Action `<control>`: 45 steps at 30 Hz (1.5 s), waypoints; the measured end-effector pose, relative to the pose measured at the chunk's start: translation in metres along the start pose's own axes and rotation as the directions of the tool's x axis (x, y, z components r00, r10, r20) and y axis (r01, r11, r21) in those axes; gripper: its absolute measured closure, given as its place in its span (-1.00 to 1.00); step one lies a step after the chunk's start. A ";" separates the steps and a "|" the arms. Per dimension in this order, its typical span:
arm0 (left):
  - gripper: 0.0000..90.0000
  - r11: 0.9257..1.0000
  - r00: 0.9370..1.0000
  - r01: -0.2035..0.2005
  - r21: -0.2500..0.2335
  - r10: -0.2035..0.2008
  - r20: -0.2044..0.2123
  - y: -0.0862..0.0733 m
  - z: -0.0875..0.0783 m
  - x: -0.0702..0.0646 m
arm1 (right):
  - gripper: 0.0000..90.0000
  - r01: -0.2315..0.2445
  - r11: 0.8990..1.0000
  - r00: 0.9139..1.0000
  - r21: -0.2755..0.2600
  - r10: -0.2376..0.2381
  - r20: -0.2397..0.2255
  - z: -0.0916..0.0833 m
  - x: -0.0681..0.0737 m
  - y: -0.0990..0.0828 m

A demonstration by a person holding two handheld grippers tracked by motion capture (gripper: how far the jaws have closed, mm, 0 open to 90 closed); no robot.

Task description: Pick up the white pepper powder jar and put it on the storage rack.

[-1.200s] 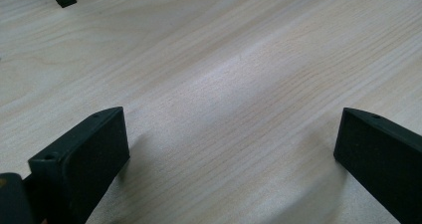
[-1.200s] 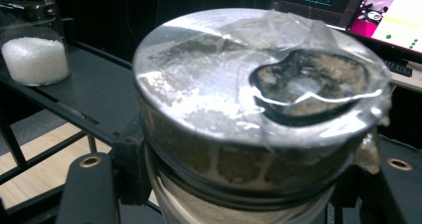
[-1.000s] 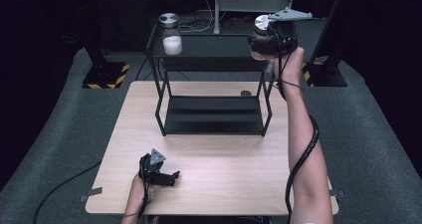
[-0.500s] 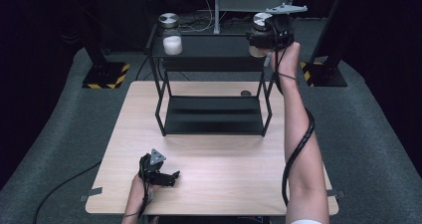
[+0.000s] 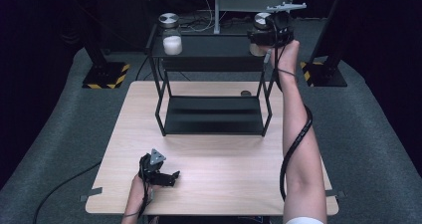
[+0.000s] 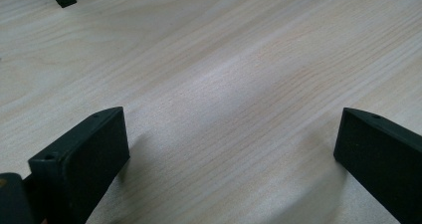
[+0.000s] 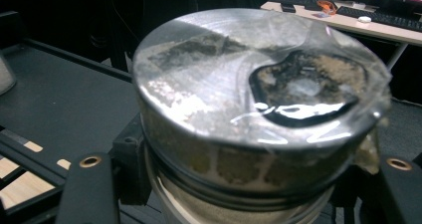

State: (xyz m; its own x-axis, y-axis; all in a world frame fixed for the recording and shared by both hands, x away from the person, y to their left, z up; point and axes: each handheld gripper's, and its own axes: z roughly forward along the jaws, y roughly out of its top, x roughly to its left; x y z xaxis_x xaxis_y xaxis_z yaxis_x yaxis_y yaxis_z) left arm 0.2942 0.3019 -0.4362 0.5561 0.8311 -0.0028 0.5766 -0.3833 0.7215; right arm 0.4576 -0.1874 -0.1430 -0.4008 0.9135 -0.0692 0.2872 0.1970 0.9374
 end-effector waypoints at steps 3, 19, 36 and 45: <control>-1.00 1.000 1.000 -0.001 0.000 0.001 0.000 0.000 0.000 0.000 | -0.32 0.005 1.000 1.000 0.005 -0.005 0.002 0.002 0.000 0.002; -1.00 1.000 1.000 0.000 0.000 0.000 0.000 0.000 0.000 0.000 | -0.32 -0.034 0.999 0.999 0.035 0.035 -0.009 0.016 -0.007 0.005; -1.00 1.000 1.000 -0.002 0.000 0.002 0.000 0.000 0.000 0.000 | -0.47 -0.040 0.997 0.999 0.070 0.041 -0.017 0.014 -0.009 0.014; -1.00 1.000 1.000 -0.001 0.000 0.001 0.000 0.000 0.000 0.000 | -0.91 0.015 0.990 0.997 0.138 -0.003 -0.082 -0.013 -0.020 0.026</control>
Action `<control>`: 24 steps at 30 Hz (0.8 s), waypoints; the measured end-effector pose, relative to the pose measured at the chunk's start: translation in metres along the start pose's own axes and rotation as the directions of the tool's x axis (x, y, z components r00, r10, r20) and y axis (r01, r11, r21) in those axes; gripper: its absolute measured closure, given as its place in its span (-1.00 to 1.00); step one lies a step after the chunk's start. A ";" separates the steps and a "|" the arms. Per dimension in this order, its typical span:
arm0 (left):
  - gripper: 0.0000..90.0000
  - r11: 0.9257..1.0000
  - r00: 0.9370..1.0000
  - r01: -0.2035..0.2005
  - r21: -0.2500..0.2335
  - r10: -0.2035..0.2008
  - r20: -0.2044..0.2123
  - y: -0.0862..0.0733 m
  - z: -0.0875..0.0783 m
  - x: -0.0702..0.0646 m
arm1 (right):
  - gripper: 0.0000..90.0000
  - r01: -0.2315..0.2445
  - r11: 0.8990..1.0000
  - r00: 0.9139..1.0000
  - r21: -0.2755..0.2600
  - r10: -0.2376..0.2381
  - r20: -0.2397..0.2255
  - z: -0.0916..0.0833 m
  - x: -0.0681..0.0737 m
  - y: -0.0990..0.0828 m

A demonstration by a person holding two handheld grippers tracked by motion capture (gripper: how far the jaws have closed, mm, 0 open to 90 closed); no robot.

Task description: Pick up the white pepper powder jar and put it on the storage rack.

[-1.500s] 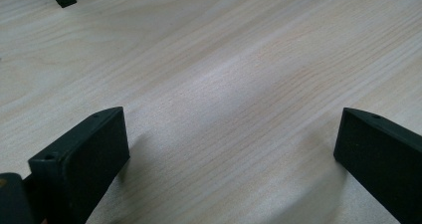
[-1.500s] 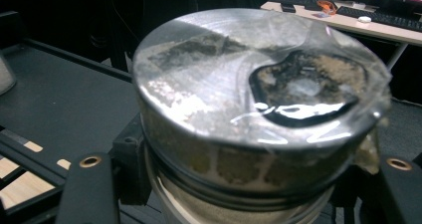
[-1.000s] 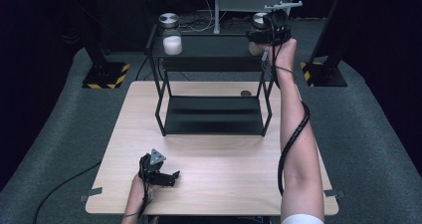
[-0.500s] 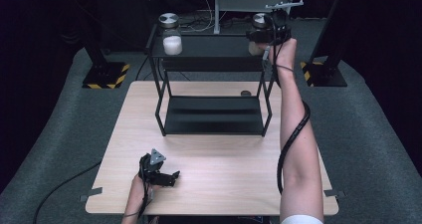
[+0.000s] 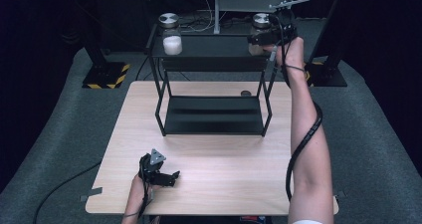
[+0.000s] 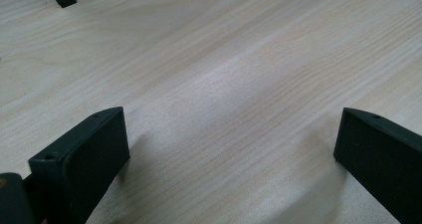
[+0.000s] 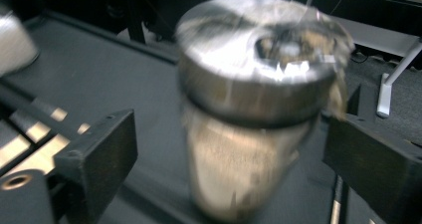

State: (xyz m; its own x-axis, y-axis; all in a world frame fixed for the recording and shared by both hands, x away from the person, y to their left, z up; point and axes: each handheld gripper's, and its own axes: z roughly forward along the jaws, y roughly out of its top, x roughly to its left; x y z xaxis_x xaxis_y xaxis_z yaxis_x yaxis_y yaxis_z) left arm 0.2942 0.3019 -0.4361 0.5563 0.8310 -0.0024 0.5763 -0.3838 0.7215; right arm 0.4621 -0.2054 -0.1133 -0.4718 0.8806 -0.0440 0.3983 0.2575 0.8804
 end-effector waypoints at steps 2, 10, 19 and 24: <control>-1.00 1.000 1.000 0.000 -0.001 0.000 0.000 0.000 0.000 0.000 | -0.94 0.018 1.000 1.000 0.013 -0.018 -0.014 -0.010 -0.001 -0.003; -1.00 1.000 1.000 0.000 0.000 0.000 0.000 0.000 0.000 0.000 | -0.97 0.106 0.994 0.994 0.030 -0.105 -0.041 -0.050 0.008 -0.036; -1.00 1.000 1.000 0.000 0.000 0.000 0.000 0.000 0.000 0.000 | -0.98 0.194 0.979 0.980 0.069 -0.190 -0.059 -0.061 0.026 -0.098; -1.00 1.000 1.000 0.000 0.000 0.000 0.000 0.000 0.000 0.000 | -0.98 0.207 0.972 0.977 0.110 -0.201 -0.068 -0.049 0.032 -0.142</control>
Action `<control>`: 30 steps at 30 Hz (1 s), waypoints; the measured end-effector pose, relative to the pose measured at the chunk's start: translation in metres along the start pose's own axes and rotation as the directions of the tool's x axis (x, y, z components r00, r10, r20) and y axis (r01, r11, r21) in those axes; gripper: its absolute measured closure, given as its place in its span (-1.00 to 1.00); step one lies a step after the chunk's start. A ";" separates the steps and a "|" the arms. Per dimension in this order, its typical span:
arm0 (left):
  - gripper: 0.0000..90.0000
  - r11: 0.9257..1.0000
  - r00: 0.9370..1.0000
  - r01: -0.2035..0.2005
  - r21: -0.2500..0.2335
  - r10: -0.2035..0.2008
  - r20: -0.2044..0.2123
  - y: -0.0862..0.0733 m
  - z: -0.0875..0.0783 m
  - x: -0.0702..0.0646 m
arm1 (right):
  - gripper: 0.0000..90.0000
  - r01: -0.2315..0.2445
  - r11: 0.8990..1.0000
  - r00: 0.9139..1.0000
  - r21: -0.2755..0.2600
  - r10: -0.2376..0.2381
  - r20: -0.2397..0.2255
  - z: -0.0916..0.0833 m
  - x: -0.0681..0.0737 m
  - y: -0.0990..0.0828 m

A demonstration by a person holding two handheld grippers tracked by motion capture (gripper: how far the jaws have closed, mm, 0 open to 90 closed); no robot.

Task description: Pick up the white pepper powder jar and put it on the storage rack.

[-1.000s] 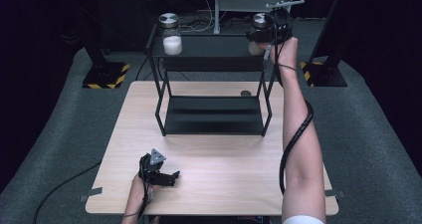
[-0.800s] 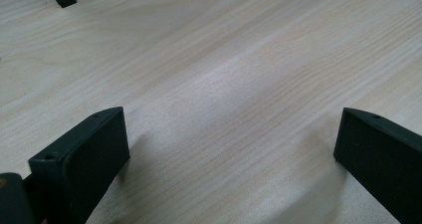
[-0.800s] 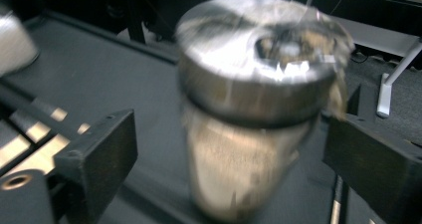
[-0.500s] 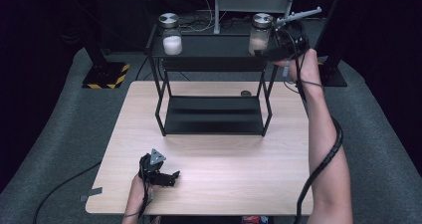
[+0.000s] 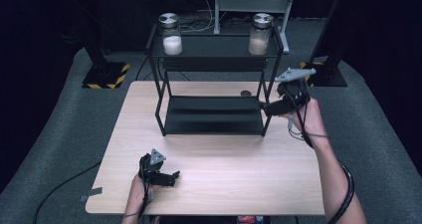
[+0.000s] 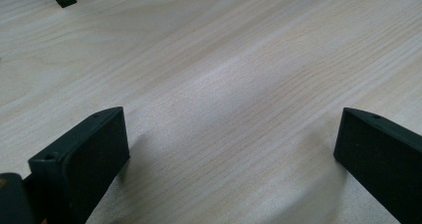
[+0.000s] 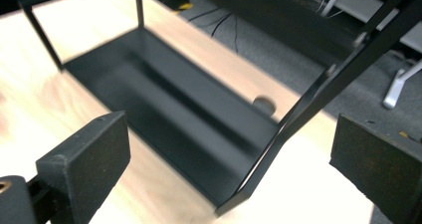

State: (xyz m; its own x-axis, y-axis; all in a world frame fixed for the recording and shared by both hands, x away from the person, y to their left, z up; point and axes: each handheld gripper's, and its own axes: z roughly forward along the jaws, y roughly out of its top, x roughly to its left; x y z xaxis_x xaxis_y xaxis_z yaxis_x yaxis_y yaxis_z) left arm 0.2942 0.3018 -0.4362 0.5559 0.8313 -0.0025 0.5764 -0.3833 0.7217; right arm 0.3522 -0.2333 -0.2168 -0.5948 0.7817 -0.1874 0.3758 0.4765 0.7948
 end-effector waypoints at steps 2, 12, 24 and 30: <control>-1.00 1.000 1.000 -0.001 0.001 0.001 0.000 0.000 0.000 0.000 | -0.97 -0.017 1.000 1.000 0.008 0.017 -0.015 0.007 0.003 -0.019; -1.00 1.000 1.000 0.000 0.000 0.000 0.000 0.000 0.000 0.000 | -0.98 -0.118 0.992 0.992 0.051 0.120 -0.040 0.042 0.028 -0.120; -1.00 1.000 1.000 -0.002 0.001 0.002 0.000 0.000 0.000 0.000 | -1.00 -0.192 0.975 0.981 0.110 0.192 0.016 0.054 0.068 -0.202; -1.00 1.000 1.000 -0.002 0.001 0.002 0.000 0.000 0.000 0.000 | -1.00 -0.175 0.976 0.985 0.127 0.173 0.024 0.060 0.077 -0.210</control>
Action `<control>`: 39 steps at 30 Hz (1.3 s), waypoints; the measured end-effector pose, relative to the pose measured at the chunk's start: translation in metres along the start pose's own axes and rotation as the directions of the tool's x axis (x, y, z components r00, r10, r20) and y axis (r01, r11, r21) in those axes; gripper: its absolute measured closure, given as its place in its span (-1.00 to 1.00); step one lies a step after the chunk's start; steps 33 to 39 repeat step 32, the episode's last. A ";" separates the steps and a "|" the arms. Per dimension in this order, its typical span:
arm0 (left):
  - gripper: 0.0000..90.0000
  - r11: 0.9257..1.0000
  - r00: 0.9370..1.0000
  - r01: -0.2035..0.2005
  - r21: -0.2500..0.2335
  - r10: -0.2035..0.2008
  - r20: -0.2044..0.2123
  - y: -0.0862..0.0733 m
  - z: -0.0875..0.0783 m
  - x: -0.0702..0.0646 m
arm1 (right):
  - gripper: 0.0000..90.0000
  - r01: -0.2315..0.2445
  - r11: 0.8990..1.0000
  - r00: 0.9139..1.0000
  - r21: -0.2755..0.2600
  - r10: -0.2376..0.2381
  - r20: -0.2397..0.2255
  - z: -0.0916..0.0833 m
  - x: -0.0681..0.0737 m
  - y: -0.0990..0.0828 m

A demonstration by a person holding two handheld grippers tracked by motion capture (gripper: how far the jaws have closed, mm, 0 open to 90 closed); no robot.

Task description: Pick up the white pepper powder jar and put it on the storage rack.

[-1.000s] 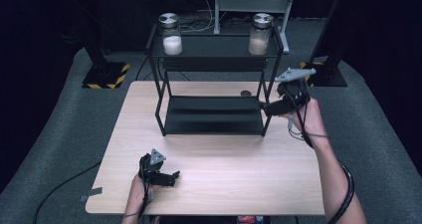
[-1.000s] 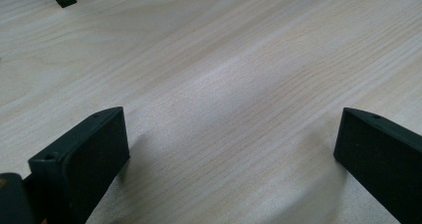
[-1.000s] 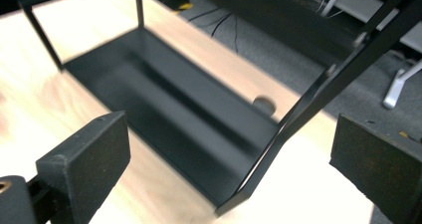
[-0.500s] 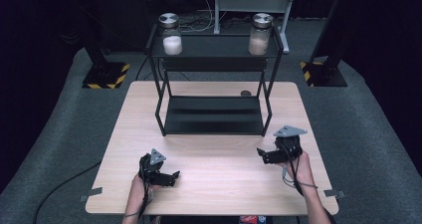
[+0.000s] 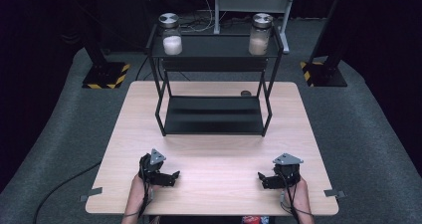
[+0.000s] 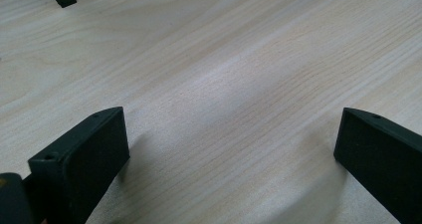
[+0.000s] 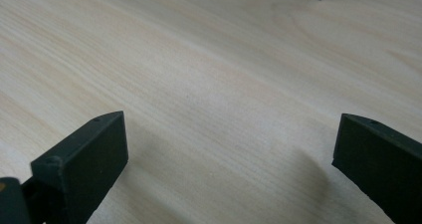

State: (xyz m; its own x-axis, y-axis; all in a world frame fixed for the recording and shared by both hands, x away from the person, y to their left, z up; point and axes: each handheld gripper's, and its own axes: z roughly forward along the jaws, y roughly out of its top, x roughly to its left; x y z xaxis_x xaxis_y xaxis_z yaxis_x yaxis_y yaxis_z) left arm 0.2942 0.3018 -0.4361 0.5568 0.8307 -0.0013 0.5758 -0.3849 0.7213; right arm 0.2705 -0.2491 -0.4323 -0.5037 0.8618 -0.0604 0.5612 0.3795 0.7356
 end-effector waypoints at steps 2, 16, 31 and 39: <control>-1.00 1.000 1.000 0.000 0.000 0.000 0.000 0.000 0.000 0.000 | -1.00 0.014 1.000 1.000 -0.015 -0.014 0.012 -0.001 0.003 -0.003; -1.00 1.000 1.000 0.000 -0.001 0.000 0.000 0.000 0.000 0.000 | -1.00 -0.027 0.999 0.999 -0.022 0.028 0.040 -0.001 0.006 -0.004; -1.00 1.000 1.000 -0.011 0.001 0.011 0.009 0.004 0.004 -0.004 | -0.99 -0.048 0.998 0.998 -0.030 0.049 0.027 -0.002 0.001 -0.006; -1.00 1.000 1.000 -0.007 -0.001 0.007 0.009 0.004 0.004 -0.004 | -0.99 -0.051 0.998 0.998 -0.033 0.052 0.024 -0.002 0.001 -0.006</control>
